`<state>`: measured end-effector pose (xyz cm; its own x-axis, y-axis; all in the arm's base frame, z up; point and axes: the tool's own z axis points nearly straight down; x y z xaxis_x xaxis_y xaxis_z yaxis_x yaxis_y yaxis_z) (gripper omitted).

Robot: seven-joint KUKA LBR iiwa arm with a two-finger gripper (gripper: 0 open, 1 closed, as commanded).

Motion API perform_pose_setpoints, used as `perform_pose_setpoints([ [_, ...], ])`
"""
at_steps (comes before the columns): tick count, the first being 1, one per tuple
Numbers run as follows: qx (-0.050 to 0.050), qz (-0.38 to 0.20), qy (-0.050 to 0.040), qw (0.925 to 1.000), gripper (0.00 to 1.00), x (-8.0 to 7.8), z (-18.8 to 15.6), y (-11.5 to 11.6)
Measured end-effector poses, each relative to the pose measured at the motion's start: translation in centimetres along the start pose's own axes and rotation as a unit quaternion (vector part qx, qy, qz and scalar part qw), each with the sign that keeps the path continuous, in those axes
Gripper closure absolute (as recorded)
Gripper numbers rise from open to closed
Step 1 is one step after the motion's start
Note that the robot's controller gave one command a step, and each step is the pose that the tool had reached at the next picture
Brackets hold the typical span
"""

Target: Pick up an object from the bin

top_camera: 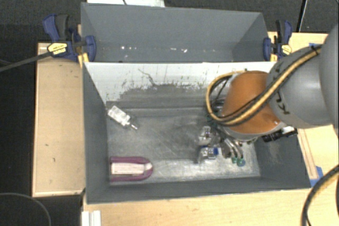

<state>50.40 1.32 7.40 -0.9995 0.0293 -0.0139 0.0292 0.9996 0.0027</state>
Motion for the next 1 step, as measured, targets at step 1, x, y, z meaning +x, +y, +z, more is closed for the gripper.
perform_pose_setpoints([
  [1,0.002,-0.022,0.0009,0.9998,1.00,-2.63,-16.03,-3.62],
])
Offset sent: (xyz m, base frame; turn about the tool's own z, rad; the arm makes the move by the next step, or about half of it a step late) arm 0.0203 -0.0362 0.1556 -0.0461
